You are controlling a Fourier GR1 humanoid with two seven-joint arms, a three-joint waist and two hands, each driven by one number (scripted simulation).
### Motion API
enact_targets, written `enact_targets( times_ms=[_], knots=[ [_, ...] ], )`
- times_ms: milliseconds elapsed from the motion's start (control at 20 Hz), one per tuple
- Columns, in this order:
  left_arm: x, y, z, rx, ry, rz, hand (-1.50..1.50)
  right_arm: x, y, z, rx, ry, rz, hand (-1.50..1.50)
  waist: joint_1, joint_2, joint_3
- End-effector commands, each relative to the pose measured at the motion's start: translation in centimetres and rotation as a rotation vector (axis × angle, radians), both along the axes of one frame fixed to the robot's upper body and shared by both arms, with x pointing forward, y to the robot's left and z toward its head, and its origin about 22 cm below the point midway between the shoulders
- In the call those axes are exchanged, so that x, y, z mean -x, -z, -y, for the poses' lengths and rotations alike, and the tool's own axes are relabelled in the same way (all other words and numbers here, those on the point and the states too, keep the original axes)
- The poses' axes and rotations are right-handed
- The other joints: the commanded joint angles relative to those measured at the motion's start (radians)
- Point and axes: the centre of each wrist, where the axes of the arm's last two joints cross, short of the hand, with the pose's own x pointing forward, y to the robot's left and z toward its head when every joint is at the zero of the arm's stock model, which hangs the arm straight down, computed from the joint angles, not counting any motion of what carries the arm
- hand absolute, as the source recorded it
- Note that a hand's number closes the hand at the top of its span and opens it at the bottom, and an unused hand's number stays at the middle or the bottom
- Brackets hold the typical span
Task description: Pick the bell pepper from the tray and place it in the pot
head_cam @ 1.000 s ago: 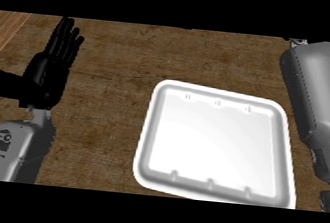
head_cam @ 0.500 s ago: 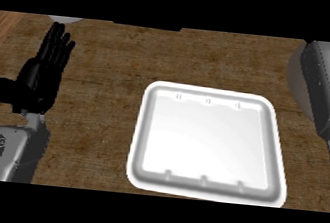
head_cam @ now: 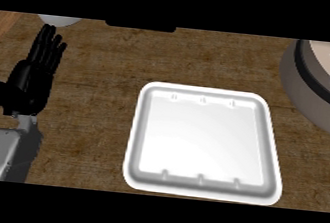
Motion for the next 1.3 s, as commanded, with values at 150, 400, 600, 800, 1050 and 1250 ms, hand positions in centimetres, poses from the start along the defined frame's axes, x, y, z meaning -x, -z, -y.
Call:
enact_targets(
  times_ms=[150,400,600,800,1050,1250],
  knots=[
    [-1.4,0.7,0.9,0.022,-0.004,-0.014,0.00,2.6,4.4,5.8,-0.018,0.023,0.037,1.50,-0.008,0.002,0.000],
    [0.8,-0.3,-0.1,0.007,0.013,-0.004,0.00,3.3,4.6,8.5,-0.048,0.058,0.023,1.50,0.016,0.004,0.001],
    [-0.2,-0.5,0.5,0.009,0.010,-0.001,0.00,3.9,7.9,7.8,-0.215,0.052,-0.040,1.50,0.010,0.005,0.002],
    [0.5,0.3,-0.3,0.000,0.000,0.002,0.00,4.9,8.1,9.7,-0.412,0.038,0.085,-1.50,0.013,0.007,0.004],
    [0.3,0.2,0.9,-0.003,0.017,0.002,0.00,5.2,7.8,10.5,-0.395,-0.141,0.069,-1.50,0.018,0.009,0.003],
    [0.1,-0.1,0.8,0.024,0.012,0.003,0.00,5.0,8.9,9.0,-0.304,-0.202,0.213,-1.50,0.017,0.007,0.003]
  ],
)
